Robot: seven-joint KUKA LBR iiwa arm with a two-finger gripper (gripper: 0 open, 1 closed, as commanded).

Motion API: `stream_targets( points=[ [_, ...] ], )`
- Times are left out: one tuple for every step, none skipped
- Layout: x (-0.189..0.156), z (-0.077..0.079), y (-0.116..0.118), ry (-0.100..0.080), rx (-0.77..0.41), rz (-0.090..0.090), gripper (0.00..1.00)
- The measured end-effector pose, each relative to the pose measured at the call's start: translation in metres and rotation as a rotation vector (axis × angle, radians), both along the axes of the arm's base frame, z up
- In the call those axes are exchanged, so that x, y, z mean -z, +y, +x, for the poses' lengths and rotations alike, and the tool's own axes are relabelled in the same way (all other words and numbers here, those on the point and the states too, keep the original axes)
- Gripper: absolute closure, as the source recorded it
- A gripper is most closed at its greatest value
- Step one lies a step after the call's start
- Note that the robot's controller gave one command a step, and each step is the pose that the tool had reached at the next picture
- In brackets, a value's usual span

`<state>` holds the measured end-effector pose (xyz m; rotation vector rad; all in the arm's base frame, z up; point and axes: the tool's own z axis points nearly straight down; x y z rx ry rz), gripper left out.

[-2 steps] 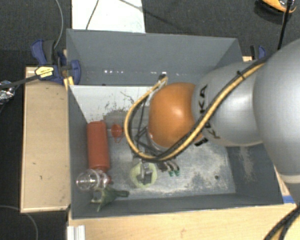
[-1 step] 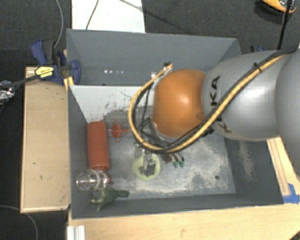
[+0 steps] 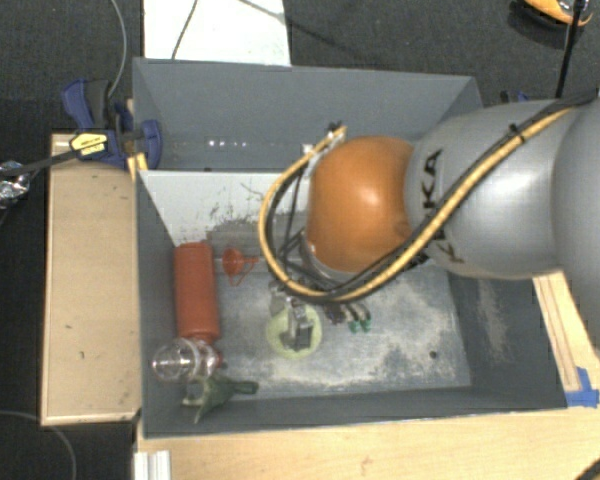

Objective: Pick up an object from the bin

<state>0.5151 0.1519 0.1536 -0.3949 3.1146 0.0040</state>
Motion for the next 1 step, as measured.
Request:
stream_targets(
  points=[
    [-0.0219, 0.0094, 0.0055, 0.003, -0.023, -0.001, 1.0]
  ],
)
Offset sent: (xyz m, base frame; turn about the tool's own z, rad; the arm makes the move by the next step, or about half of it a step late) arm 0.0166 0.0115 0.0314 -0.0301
